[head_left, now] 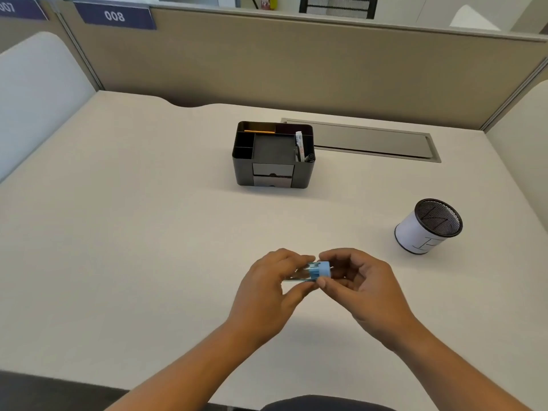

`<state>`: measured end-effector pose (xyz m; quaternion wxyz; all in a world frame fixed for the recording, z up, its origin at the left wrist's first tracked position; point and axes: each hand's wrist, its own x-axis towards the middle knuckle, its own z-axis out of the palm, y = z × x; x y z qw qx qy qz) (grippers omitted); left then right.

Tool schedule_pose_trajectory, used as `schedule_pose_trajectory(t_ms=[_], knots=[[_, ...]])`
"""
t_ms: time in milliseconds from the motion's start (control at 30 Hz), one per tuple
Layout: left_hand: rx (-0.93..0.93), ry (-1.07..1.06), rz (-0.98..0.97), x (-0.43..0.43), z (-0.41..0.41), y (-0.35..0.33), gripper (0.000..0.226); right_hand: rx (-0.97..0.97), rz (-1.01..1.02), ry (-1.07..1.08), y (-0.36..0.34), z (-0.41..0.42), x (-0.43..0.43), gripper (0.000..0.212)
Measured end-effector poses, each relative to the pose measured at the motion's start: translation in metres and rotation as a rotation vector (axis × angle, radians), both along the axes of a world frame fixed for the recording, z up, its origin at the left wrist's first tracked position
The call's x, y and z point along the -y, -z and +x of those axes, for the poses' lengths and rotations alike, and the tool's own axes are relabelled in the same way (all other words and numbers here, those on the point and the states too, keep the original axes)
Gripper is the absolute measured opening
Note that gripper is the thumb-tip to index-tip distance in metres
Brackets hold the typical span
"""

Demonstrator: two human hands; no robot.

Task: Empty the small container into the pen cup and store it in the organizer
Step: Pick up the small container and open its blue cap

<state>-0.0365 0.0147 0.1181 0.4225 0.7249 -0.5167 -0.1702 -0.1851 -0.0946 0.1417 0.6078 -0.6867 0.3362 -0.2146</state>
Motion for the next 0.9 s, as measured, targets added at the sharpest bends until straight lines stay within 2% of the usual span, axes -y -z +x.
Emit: schedule_pose_trajectory(t_ms=[233, 433, 600, 767, 900], knots=[[-0.184, -0.025, 0.042, 0.009, -0.014, -0.009, 0.051, -0.008, 0.006, 0.043, -0.007, -0.018, 0.006, 0.027], [-0.056, 0.092, 0.105, 0.022, -0.016, -0.016, 0.029, 0.016, -0.020, 0.066, -0.009, -0.015, 0.011, 0.022], [-0.104, 0.135, 0.057, 0.029, -0.016, -0.018, 0.024, -0.016, -0.100, 0.083, -0.014, -0.014, 0.017, 0.009], [-0.137, 0.146, 0.008, 0.035, -0.017, -0.020, 0.020, -0.097, -0.160, 0.135, -0.020, -0.011, 0.022, 0.029], [-0.205, 0.147, -0.014, 0.037, -0.018, -0.017, 0.020, -0.150, -0.176, 0.080, -0.022, -0.011, 0.027, 0.011]])
